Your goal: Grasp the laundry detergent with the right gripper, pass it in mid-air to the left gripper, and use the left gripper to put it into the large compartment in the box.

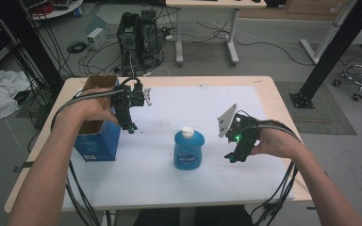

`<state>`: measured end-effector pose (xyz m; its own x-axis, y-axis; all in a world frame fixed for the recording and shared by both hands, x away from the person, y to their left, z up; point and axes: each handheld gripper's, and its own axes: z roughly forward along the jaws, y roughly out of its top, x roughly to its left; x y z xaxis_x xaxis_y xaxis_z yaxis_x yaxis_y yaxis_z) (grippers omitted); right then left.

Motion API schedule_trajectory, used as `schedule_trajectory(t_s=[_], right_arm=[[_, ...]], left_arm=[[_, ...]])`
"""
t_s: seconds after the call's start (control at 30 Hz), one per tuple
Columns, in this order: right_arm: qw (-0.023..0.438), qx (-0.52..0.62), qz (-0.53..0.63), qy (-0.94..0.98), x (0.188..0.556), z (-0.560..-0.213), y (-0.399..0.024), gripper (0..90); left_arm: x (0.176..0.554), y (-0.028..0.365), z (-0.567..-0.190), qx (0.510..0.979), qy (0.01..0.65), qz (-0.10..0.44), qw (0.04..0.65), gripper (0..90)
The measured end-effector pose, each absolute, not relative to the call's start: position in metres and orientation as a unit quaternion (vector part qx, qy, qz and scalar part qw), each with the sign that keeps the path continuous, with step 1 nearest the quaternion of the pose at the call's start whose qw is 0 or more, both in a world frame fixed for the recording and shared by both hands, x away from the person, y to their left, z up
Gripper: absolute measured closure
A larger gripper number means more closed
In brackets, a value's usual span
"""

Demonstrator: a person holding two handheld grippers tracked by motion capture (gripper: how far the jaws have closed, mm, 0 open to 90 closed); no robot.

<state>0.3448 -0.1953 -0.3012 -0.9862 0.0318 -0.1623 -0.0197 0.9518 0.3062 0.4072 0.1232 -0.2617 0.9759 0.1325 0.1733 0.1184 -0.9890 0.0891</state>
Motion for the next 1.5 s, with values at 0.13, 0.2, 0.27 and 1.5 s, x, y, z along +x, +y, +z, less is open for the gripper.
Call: schedule_trajectory(t_s=[0.13,0.2,0.27,1.5], right_arm=[[0.083,0.007,0.167,0.982,0.347,-0.309,-0.192,13.8],[0.080,0.009,0.175,0.981,0.347,-0.314,-0.190,13.8],[0.076,0.009,0.183,0.980,0.348,-0.318,-0.189,13.8],[0.042,0.034,0.375,0.926,0.349,-0.364,-0.156,13.8]], left_arm=[[0.409,0.123,-0.262,0.993,0.062,0.088,0.044,14.7],[0.410,0.122,-0.263,0.994,0.059,0.088,0.039,14.7],[0.410,0.121,-0.264,0.994,0.058,0.088,0.041,14.7],[0.401,0.127,-0.266,0.991,0.066,0.088,0.072,14.7]])
